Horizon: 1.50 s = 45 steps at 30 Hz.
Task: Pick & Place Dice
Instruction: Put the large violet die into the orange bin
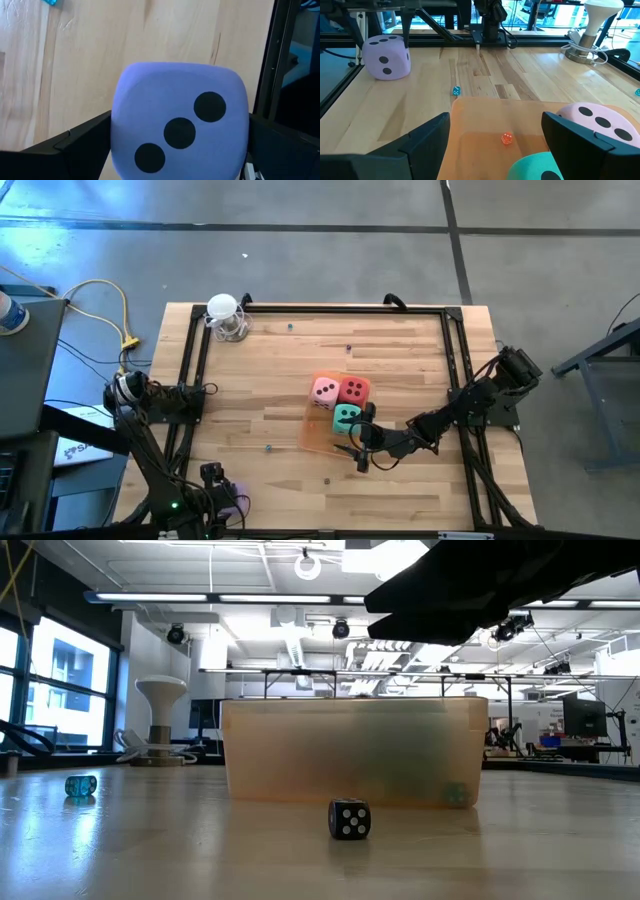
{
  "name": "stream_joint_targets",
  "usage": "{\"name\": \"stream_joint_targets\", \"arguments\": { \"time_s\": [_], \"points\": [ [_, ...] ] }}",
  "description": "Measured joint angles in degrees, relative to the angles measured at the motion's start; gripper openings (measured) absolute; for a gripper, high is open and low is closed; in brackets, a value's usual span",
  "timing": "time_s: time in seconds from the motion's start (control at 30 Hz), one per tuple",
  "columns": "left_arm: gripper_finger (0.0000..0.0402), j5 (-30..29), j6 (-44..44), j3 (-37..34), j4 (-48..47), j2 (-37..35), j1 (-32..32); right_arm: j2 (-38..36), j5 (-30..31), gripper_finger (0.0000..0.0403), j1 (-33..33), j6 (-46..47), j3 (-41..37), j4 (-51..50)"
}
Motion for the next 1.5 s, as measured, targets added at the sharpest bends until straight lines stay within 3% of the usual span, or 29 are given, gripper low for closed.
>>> {"name": "stream_joint_targets", "arguments": {
  "time_s": [0.47, 0.7, 1.07, 1.5],
  "points": [
    [0.0389, -0.24, 6.51, -0.02, 0.26, -0.02, 1.48, 0.0, -0.26, 0.0306, 0.02, 2.57, 0.01, -0.02],
    [0.0374, 0.59, 8.8, -0.02, 0.33, -0.07, 2.38, 0.0, -6.11, 0.0306, 0.02, 4.7, 0.02, 0.14],
    [0.0372, 1.44, 17.78, 0.05, 1.42, -0.16, 5.47, 0.0, -8.33, 0.0306, 0.44, 5.73, 0.0, 2.2],
    [0.0371, -0.72, 36.94, -0.15, 5.0, -5.81, 16.17, 0.0, -21.3, 0.0306, 3.44, 2.37, 0.0, 13.35]
  ]
}}
